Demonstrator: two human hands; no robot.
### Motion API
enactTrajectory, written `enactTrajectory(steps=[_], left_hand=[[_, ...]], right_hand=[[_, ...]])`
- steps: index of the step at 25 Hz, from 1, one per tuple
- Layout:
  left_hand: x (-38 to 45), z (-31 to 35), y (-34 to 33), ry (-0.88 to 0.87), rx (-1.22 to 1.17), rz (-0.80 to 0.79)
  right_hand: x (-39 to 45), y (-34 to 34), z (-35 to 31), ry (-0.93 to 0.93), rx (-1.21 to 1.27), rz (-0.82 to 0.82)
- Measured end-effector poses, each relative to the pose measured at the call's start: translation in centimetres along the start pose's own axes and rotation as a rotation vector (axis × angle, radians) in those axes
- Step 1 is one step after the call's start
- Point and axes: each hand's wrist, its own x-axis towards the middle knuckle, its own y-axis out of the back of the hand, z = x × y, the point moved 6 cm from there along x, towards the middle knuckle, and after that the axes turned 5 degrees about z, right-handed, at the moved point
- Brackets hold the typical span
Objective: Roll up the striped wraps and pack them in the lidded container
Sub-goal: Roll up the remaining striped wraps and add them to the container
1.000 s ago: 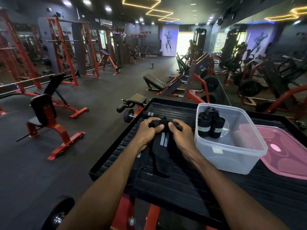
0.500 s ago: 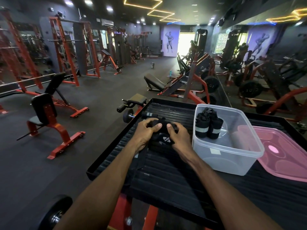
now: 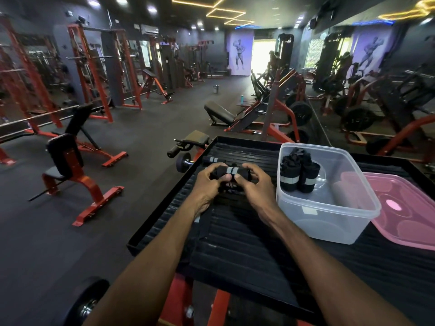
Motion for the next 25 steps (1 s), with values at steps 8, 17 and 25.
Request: enactTrajectory(steps=[8, 17, 25], left_hand=[[-0.4, -0.9, -1.4, 0.198, -0.162, -0.116], [-0.5, 0.6, -0.7, -0.057, 0.042, -0.068], [-0.5, 0.5, -0.7, 0.010, -0.043, -0.040]], right_hand=[[0.0, 0.8, -1.0, 0.150, -0.017, 0.020], [0.7, 0.3, 0.3, 0.014, -0.009, 0.022], [0.5, 0.4, 0.3, 0.038, 0.001, -0.006]])
